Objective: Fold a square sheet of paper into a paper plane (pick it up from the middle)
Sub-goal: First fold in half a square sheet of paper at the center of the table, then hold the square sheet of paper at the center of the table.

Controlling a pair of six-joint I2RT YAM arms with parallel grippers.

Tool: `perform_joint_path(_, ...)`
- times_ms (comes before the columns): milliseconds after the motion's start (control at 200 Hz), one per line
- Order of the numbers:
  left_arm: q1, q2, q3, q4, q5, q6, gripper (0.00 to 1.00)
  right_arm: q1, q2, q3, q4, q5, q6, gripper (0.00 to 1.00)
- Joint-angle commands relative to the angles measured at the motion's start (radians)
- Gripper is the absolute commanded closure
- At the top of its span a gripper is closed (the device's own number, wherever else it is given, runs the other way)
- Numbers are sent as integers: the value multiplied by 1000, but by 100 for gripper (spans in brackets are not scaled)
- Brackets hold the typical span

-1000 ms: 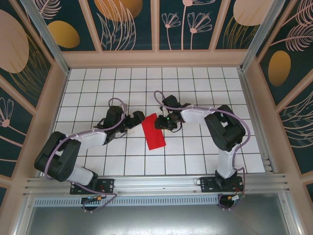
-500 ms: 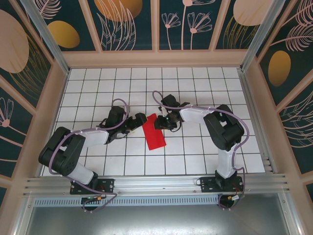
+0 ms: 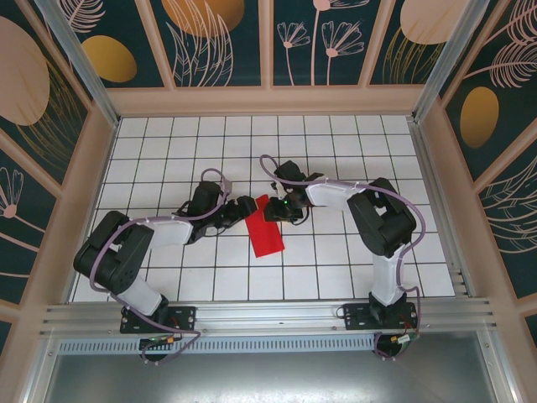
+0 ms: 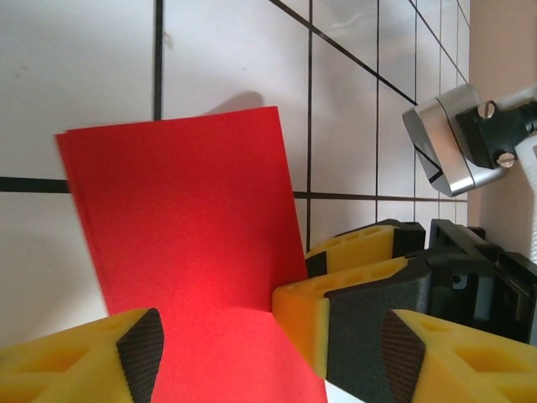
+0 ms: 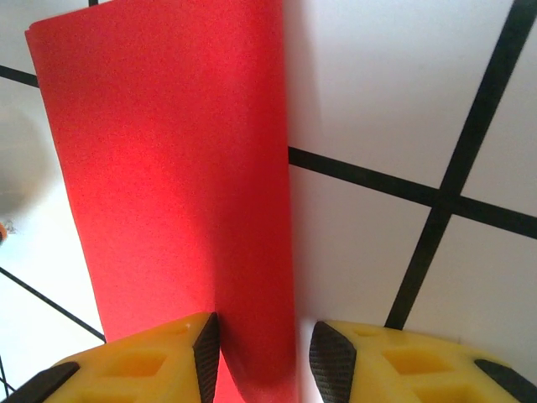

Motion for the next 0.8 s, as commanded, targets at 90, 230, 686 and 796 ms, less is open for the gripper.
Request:
perform_joint_path(90, -13, 27, 28, 32, 16, -4, 39, -9, 212, -76, 35, 267, -25, 58)
perform_joint_path(230, -16, 53, 32, 29, 22, -13, 51, -6, 218, -75, 35, 270, -26, 57)
perform_joint_path(686, -28, 94, 56, -40, 8, 5, 70, -1, 238, -68, 34, 272, -26, 57)
perform_joint_path(796, -28, 94, 55, -64, -8, 10, 74, 0, 239, -69, 35, 272, -29, 57)
